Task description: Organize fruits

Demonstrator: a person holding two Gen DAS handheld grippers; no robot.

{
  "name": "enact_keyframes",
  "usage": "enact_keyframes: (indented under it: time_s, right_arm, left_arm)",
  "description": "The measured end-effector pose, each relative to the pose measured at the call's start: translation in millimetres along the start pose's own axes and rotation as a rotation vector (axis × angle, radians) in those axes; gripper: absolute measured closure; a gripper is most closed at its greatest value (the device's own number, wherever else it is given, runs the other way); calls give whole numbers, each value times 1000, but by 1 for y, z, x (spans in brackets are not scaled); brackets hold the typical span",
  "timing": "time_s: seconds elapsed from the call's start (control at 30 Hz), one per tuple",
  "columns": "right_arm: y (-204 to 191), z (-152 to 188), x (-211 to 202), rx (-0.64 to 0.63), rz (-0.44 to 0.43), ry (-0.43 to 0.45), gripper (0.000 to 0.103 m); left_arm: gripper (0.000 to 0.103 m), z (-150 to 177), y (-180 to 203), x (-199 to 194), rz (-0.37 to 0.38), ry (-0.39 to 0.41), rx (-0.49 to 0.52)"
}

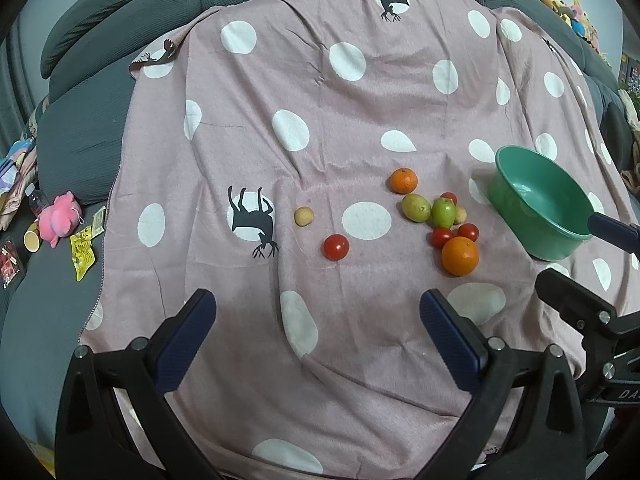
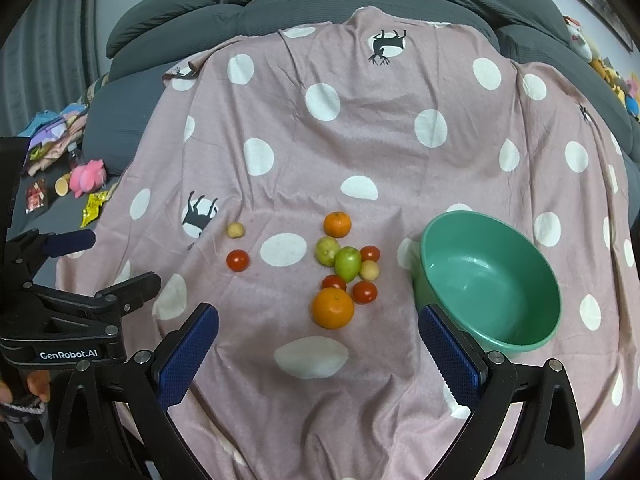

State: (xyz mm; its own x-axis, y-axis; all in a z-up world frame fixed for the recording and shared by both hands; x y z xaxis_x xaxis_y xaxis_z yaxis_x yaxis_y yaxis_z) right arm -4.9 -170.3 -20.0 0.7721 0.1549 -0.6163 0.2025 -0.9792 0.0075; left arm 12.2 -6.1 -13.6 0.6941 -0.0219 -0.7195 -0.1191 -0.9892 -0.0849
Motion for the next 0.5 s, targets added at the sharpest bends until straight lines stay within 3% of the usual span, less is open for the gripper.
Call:
enact_keyframes:
  time_s: [0.5]
  right_arm:
    - [0,0,1,3,1,-2,2]
  left_arm:
    - [1,1,1,0,1,-4,2]
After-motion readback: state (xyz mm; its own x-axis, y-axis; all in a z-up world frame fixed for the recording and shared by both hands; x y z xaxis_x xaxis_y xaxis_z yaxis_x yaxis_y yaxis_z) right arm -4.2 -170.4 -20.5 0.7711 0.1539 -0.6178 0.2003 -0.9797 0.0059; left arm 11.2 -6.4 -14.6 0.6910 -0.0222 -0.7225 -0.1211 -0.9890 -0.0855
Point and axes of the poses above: each gripper's, at about its wrist camera, not at the fingertips, and x roughly the way its jaws point, y to its right, z to its underside, the point moved 1 cm from there along x, roughly the way its jaws point, and after that the axes turned 1 degree about x, right-handed, at the moved point
